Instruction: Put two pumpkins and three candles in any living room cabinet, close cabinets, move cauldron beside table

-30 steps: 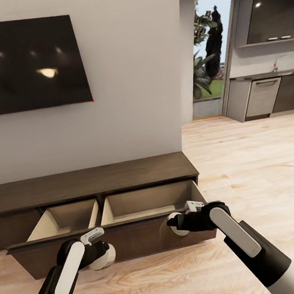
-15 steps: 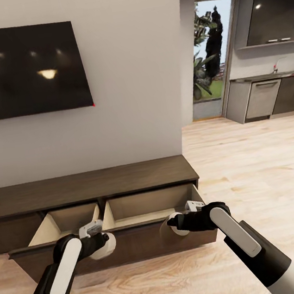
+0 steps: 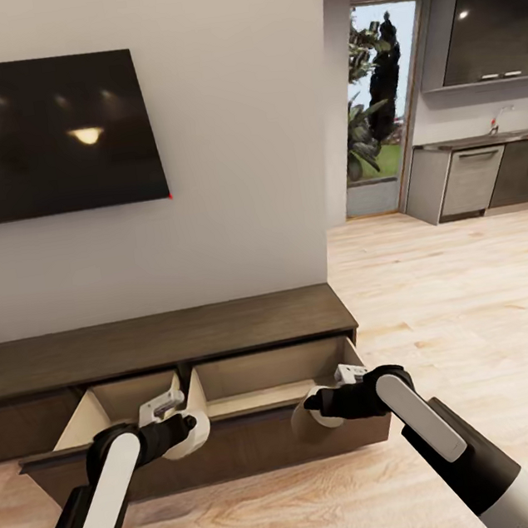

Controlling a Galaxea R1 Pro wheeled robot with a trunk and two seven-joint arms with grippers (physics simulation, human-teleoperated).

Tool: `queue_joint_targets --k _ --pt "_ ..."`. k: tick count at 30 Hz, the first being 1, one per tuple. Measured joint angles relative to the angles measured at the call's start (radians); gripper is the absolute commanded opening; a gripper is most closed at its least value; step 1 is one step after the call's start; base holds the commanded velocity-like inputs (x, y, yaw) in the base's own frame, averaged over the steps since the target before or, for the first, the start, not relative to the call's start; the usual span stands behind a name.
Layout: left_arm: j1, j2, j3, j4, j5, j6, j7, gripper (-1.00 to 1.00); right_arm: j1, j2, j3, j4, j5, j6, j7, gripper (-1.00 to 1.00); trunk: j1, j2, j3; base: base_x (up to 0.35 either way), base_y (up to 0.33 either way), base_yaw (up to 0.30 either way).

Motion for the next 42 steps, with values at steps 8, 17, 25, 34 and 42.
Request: queue_joint_targets --k 8,17,25,34,42 --pt "0.002 0.000 0.000 -0.004 0.048 0.000 0.000 -1.00 0.000 0.000 -0.001 0.018 0.000 -0.003 0.001 -1.00 -0.031 0.056 0.025 0.000 0.000 0.000" --pt "0.002 0.000 -0.001 0.000 0.063 0.000 0.001 -1.00 0.000 -0.001 0.005 -0.023 0.005 -0.069 0.006 -1.00 -0.065 0.119 0.053 0.000 0.000 0.000" --pt "0.002 -0.001 -0.007 0.001 0.063 -0.001 0.002 -1.00 0.000 -0.003 0.009 -0.069 0.104 -0.164 0.072 -1.00 -0.096 0.175 0.078 0.000 0.000 0.000" --pt "0.002 -0.001 -0.008 0.001 0.063 -0.001 0.001 -1.00 0.000 -0.003 0.008 -0.057 0.143 -0.166 0.115 -1.00 -0.130 0.238 0.107 0.000 0.000 0.000" --pt "0.002 -0.001 -0.008 0.002 0.063 -0.001 0.001 -1.00 0.000 0.000 0.008 -0.049 0.143 -0.166 0.117 -1.00 -0.161 0.294 0.132 0.000 0.000 0.000"
